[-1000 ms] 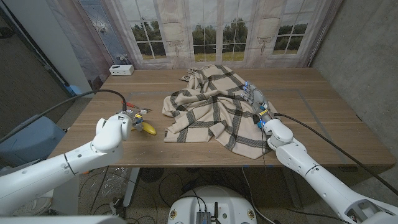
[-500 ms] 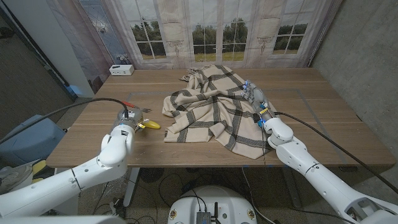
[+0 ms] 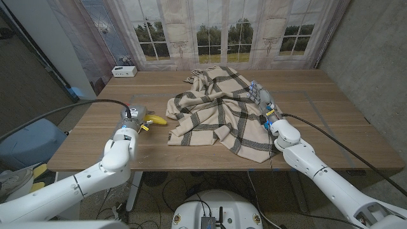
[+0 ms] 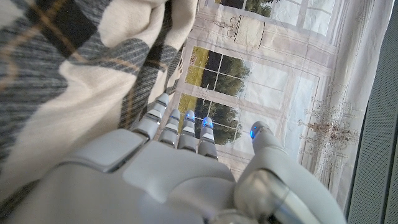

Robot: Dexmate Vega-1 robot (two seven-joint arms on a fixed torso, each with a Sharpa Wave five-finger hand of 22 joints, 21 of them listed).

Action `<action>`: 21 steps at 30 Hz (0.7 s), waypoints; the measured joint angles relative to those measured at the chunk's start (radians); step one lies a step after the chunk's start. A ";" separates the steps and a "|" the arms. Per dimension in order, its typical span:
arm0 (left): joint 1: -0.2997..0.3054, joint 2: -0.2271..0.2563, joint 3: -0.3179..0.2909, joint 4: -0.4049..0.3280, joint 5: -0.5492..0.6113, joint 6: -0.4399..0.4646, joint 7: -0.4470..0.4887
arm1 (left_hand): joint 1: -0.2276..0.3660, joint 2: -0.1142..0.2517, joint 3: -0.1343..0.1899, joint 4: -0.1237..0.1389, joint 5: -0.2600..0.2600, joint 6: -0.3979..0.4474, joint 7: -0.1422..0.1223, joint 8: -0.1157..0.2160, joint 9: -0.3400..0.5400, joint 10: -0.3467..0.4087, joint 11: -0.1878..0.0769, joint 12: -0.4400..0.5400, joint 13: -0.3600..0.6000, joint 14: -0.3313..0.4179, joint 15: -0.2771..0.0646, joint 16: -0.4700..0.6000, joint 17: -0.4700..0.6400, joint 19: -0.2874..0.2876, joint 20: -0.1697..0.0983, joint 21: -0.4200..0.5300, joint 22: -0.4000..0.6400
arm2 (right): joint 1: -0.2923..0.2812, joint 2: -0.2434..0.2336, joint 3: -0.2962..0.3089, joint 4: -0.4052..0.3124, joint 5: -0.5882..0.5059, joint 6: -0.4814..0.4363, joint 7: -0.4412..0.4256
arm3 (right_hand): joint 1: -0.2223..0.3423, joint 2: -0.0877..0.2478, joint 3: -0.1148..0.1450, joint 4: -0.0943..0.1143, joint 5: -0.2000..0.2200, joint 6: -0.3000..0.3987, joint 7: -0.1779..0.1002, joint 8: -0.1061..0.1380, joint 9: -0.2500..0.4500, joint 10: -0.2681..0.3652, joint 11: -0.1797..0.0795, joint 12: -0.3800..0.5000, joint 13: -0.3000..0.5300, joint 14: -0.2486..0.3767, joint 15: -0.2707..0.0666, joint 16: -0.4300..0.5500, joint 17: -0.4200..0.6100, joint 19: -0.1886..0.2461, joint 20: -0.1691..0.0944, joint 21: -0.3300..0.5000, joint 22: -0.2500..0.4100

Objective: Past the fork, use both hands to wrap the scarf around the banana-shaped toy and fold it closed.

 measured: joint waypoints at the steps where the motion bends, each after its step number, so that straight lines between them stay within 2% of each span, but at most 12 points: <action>1: -0.001 -0.001 -0.001 0.000 0.000 0.000 0.000 | 0.000 0.000 0.000 0.000 0.000 0.000 0.000 0.000 0.000 0.000 0.000 0.000 0.001 0.000 0.000 -0.001 0.000 0.000 0.000 0.000 0.000 | -0.001 -0.001 0.000 -0.001 -0.001 0.000 -0.001 | 0.000 0.000 0.000 0.000 0.000 0.000 0.000 0.000 0.000 0.000 0.000 0.000 0.000 0.000 0.000 0.000 0.000 0.000 0.000 0.000 0.000; 13: -0.079 -0.041 -0.010 0.034 -0.006 -0.108 0.075 | 0.000 0.000 -0.004 0.004 0.000 0.001 -0.001 0.000 -0.003 0.000 0.000 0.000 0.016 0.005 -0.005 -0.008 0.002 -0.001 -0.001 0.008 0.000 | -0.024 -0.024 0.009 -0.044 -0.014 -0.005 -0.017 | 0.000 0.000 0.004 -0.004 0.000 0.000 0.000 0.000 0.000 0.000 0.000 0.000 0.000 0.000 0.000 0.000 0.000 -0.006 0.006 0.000 0.000; 17: -0.106 -0.055 -0.004 0.049 -0.006 -0.108 0.075 | 0.000 0.000 -0.004 0.004 0.000 0.001 -0.001 0.004 -0.002 0.000 0.000 0.000 0.021 0.005 -0.005 -0.009 0.006 -0.004 -0.004 0.008 0.000 | -0.024 -0.024 0.009 -0.044 -0.017 -0.006 -0.019 | 0.004 0.004 0.007 -0.007 0.000 0.000 0.000 0.000 0.000 0.005 0.006 0.000 0.000 0.000 0.000 0.000 0.000 -0.006 0.006 0.000 0.000; 18: -0.117 -0.061 -0.001 0.055 0.002 -0.144 0.083 | 0.000 0.000 -0.004 0.004 0.000 0.001 -0.001 0.004 0.000 0.000 0.000 0.000 0.023 0.005 -0.005 -0.009 0.006 -0.004 -0.004 0.008 0.002 | -0.033 -0.032 0.014 -0.059 -0.018 -0.006 -0.020 | 0.004 0.004 0.007 -0.007 0.000 0.000 0.000 0.000 0.000 0.005 0.006 0.000 0.000 0.000 0.000 0.000 0.000 -0.006 0.006 0.000 0.000; 21: -0.135 -0.072 0.004 0.067 0.010 -0.171 0.087 | 0.000 0.000 -0.004 0.004 0.000 0.001 -0.001 0.004 0.003 0.000 0.000 0.000 0.023 0.005 -0.005 -0.010 0.007 -0.004 -0.004 0.008 0.005 | -0.042 -0.040 0.017 -0.071 -0.018 -0.006 -0.020 | 0.008 0.008 0.007 -0.007 0.000 0.000 0.000 0.000 0.000 0.005 0.006 0.000 0.000 0.000 0.000 0.000 -0.002 -0.006 0.006 0.000 0.000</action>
